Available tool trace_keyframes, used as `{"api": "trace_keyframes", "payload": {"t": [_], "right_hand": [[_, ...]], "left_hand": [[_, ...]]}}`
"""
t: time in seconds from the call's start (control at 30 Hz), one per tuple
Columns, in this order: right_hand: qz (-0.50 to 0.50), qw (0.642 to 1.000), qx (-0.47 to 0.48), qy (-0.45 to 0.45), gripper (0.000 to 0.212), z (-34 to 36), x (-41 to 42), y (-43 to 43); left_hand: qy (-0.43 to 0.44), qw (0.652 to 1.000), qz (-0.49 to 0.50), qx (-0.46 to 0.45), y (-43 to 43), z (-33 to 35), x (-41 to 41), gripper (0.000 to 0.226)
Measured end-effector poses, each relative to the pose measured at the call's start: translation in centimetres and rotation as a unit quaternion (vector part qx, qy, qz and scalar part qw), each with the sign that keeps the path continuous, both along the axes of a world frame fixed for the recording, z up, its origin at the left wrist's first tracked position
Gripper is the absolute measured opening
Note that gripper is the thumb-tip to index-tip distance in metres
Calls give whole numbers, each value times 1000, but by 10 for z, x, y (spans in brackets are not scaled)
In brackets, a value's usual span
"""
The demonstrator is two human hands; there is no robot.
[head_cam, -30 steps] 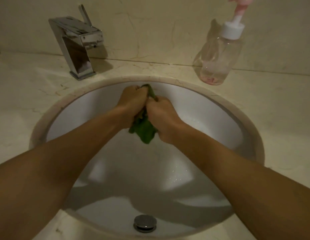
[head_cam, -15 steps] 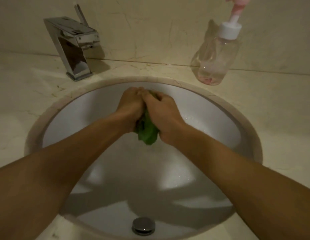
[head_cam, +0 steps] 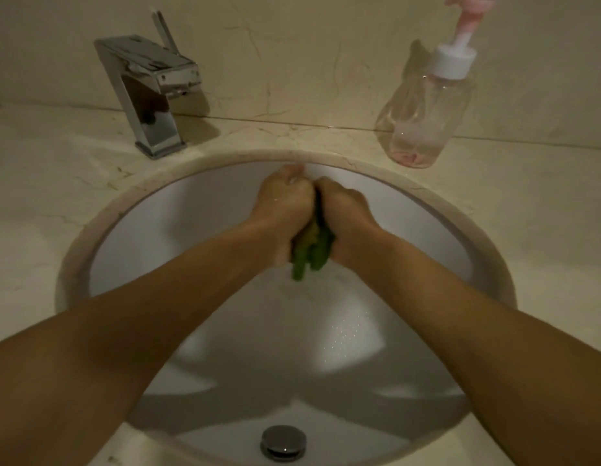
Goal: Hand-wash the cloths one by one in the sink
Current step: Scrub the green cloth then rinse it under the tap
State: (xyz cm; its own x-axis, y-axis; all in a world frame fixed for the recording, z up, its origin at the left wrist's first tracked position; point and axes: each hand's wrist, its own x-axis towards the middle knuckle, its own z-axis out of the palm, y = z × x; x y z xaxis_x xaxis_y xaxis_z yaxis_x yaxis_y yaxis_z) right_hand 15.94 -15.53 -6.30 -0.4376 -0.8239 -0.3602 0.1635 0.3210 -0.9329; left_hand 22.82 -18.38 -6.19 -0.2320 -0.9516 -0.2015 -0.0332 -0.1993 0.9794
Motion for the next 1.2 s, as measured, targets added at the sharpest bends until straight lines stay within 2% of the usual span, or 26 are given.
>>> {"api": "trace_keyframes", "payload": {"t": [0.1, 0.2, 0.3, 0.37, 0.43, 0.47, 0.5, 0.57, 0.6, 0.63, 0.67, 0.73, 0.77, 0.8, 0.83, 0.87, 0.9, 1.0, 1.07, 1.1, 1.13, 1.2], "right_hand": [[-14, 999, 23, 19, 30, -2, -17, -3], [5, 999, 50, 15, 32, -7, 1, 3], [64, 996, 25, 49, 24, -4, 29, 8], [80, 993, 18, 82, 23, 0, 24, 4], [112, 983, 44, 140, 23, 3, 2, -1], [141, 967, 82, 198, 27, 2, -12, -5], [183, 935, 129, 276, 35, -1, -25, -6], [258, 835, 201, 443, 57, -12, -44, -5], [271, 793, 218, 499, 68, -17, -49, -6], [277, 767, 222, 535, 76, -21, -51, -7], [291, 749, 211, 557, 75, -24, -51, -8], [386, 712, 164, 564, 54, -25, -48, -11], [448, 690, 158, 546, 46, -27, -46, -11], [499, 667, 163, 529, 48, -29, -45, -8], [526, 654, 171, 516, 56, -33, -46, -6], [526, 654, 180, 513, 65, -37, -49, -6], [514, 652, 183, 527, 71, -42, -53, -7], [477, 629, 209, 577, 81, -46, -50, -6], [451, 644, 198, 586, 63, -48, -38, -7], [424, 673, 182, 578, 50, -51, -35, -8], [401, 717, 169, 545, 39, -51, -33, -8], [355, 834, 140, 397, 23, -44, -38, -10]], "left_hand": [[-23, 999, -40, -7, 21, -1, -18, 37], [-65, 998, 4, -26, 0, -4, -2, 29], [-105, 994, 29, -30, -25, -4, 22, 24], [-118, 993, -12, -1, -30, -3, 27, 20], [-193, 977, -93, 12, -34, -5, 27, 26], [-261, 956, -136, -7, -36, -8, 30, 29], [-341, 923, -173, -45, -37, -11, 33, 32], [-490, 831, -218, -148, -41, -23, 40, 38], [-539, 786, -234, -194, -43, -29, 42, 43], [-568, 753, -244, -224, -43, -30, 43, 45], [-577, 737, -245, -251, -43, -30, 43, 40], [-543, 745, -260, -288, -41, -26, 41, 14], [-528, 745, -299, -277, -38, -24, 39, 4], [-528, 729, -352, -256, -37, -26, 38, 11], [-543, 697, -409, -227, -36, -30, 36, 19], [-559, 669, -445, -203, -36, -36, 36, 26], [-574, 650, -458, -195, -36, -40, 37, 34], [-610, 628, -444, -192, -39, -47, 42, 69], [-626, 623, -425, -198, -40, -50, 44, 72], [-626, 627, -418, -200, -40, -49, 44, 66], [-621, 633, -417, -201, -40, -48, 43, 58], [-598, 656, -413, -203, -41, -42, 43, 40]]}}
